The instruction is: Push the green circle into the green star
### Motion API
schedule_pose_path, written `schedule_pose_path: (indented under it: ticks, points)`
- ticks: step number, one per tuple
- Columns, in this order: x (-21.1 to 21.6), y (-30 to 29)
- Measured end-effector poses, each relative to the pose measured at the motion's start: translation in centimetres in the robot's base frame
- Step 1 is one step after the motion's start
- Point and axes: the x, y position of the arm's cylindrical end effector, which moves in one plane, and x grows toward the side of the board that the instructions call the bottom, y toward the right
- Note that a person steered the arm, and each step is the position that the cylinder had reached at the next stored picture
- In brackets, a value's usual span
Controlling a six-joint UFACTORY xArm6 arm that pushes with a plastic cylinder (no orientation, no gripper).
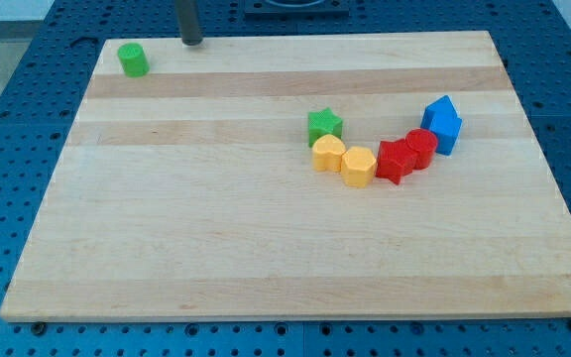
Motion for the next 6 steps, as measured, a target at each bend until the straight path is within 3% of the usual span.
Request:
schedule_pose_path:
  ticks: [4, 5, 6]
  points:
    - [-0.1, -7.9]
    - [0.9, -12.6]
    - [2.9, -13.1]
